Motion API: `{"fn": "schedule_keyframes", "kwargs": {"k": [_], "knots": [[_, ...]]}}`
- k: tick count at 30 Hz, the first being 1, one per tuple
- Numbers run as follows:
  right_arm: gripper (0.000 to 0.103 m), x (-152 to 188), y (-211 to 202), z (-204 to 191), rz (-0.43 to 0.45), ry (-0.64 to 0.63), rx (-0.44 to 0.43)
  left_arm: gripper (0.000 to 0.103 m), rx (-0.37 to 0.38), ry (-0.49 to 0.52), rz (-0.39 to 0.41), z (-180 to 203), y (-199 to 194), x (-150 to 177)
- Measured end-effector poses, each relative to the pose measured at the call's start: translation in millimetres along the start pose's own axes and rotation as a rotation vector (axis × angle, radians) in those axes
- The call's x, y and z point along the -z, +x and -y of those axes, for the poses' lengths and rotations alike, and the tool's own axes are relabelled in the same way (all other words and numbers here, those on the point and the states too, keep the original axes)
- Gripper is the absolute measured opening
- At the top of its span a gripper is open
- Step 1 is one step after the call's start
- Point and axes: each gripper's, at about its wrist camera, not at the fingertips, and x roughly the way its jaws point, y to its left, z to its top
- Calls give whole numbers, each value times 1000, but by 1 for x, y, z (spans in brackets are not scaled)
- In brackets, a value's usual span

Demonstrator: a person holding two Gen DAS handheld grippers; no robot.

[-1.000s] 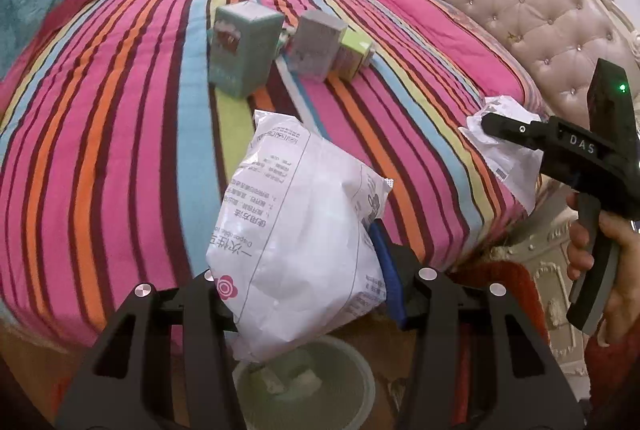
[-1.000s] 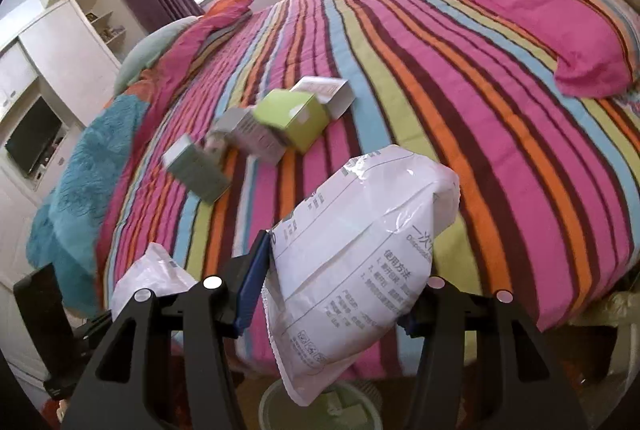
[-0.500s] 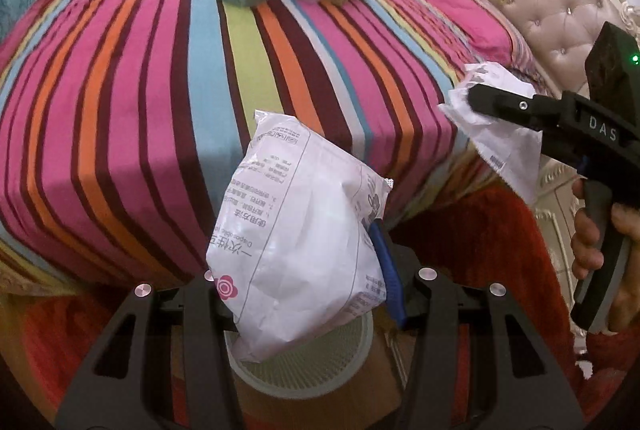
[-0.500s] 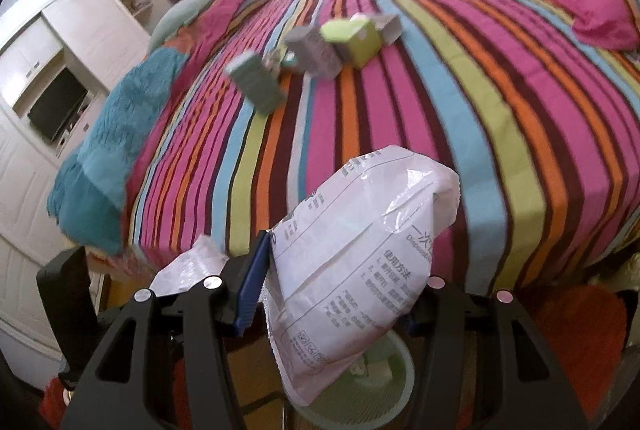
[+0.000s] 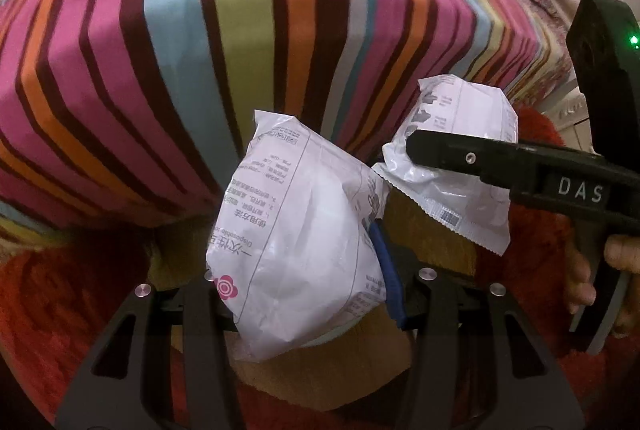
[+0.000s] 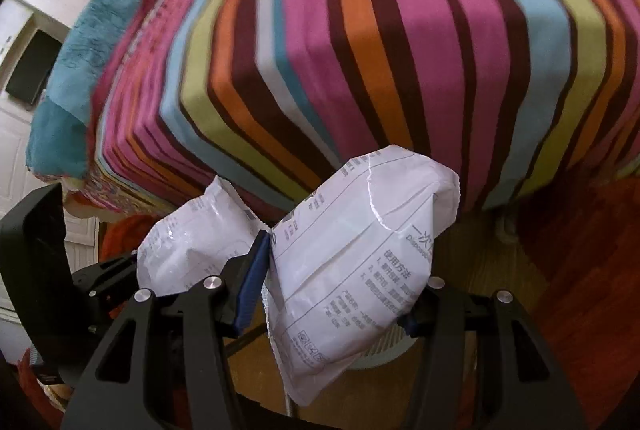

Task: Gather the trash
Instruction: 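Carry both white wrappers over the wastebasket and open both tools to drop them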

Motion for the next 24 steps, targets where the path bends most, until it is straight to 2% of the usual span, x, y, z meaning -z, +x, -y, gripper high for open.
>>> {"fn": "schedule_keyframes", "kwargs": {"k": [8,15,18,24], "knots": [[51,7,51,11,-187,73,43,50,18,-96,-157,-18,37,4],[52,16,96,31,-331,190,97,50,87,-226,-382,-41,84,14],[52,20,108,35,-366,207,113,50,78,-224,-409,-36,92,18],[52,17,128,25,-408,157,145,50,40,-187,-483,-30,107,18]]}}
